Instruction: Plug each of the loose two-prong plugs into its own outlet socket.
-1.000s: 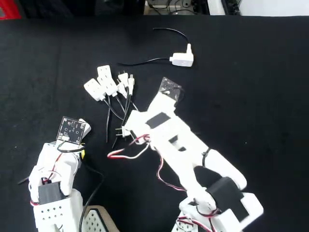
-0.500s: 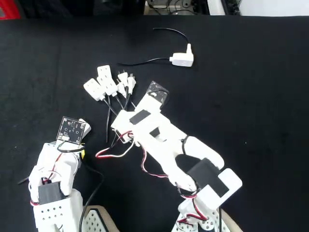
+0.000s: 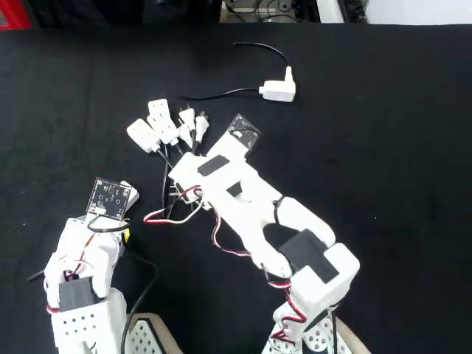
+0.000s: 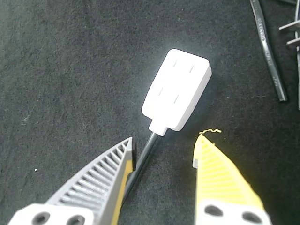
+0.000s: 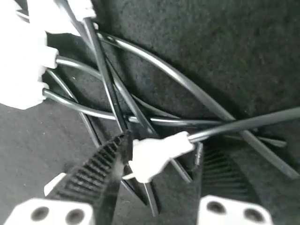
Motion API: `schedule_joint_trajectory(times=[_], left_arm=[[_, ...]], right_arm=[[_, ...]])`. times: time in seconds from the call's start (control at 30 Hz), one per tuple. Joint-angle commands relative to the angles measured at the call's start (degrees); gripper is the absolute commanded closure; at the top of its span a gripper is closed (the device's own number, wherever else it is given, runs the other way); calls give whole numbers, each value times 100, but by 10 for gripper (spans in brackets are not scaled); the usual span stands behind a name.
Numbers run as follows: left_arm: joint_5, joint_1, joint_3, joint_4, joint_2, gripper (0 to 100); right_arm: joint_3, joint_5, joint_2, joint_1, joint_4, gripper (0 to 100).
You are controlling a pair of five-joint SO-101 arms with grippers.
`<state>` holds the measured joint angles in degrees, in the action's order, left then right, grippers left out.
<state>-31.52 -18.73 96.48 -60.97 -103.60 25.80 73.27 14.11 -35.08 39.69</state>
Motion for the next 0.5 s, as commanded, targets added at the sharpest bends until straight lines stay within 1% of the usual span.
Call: schedule_joint_trajectory(times=[0.0,0.07,0.1,0.17,0.23,0.33,0.4,0.47], left_arm=[[-35,57,84,-35,-53,787],[-35,57,84,-35,-53,787],[-35,57,84,-35,-53,787],[-35,57,84,-35,-53,787],[-35,57,84,-35,-53,787],[-35,57,84,-35,-53,787],[-35,57,84,-35,-53,787],[-35,57,84,-35,-53,787]], right_arm=[[-13,26,198,255,-97,824],[-13,9,154,255,-97,900],[-4,0,127,255,-97,917],[-13,-70,84,264,70,907],[-84,-237,-13,255,378,925],[-101,-642,-277,255,835,990],[-92,-941,-523,255,1152,986],[-92,-1433,-813,264,1503,987]])
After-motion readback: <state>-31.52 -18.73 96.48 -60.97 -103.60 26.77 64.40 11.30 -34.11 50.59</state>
